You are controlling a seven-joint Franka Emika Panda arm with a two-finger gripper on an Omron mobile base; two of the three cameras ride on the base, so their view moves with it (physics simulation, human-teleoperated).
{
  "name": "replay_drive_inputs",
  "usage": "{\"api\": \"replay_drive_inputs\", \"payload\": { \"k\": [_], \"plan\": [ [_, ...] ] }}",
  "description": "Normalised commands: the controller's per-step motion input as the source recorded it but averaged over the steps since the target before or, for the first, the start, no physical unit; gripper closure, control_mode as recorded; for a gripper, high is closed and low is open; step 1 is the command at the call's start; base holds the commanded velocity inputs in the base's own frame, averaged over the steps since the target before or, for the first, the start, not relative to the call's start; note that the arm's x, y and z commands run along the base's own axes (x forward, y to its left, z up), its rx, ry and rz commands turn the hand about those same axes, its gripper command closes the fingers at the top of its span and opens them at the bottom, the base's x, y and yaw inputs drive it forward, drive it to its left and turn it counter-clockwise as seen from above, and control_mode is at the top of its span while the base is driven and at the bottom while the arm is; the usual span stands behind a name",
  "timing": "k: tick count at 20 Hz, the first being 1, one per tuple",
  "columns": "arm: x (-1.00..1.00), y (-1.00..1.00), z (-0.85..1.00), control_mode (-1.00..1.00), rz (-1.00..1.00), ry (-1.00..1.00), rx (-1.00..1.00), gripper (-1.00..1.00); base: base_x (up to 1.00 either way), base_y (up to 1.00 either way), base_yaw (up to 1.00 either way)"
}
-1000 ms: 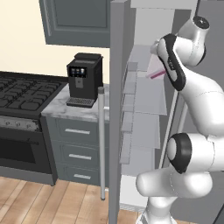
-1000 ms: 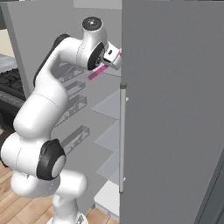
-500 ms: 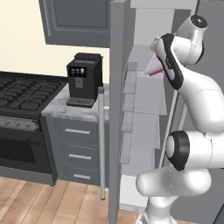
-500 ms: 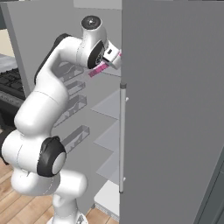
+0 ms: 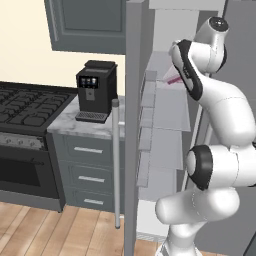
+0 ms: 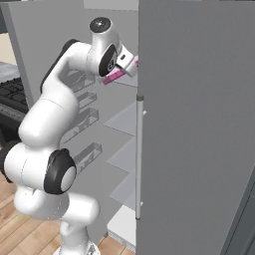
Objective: The ice cube tray has been filled with water. Take the tray and place it in the freezer to make ice. Close the freezer door after placing the tray.
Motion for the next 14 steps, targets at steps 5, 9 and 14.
{"api": "replay_drive_inputs", "payload": {
  "k": [5,9,14],
  "plan": [
    [0.3,0.01,0.21,-1.0,0.0,0.06,-0.01,1.0,0.0,0.0,0.0],
    [0.45,0.0,0.04,-1.0,0.0,0.04,-0.03,1.0,0.0,0.0,0.0],
    [0.21,-0.12,0.0,-1.0,0.0,0.03,0.0,1.0,0.0,0.0,0.0]
  ]
}}
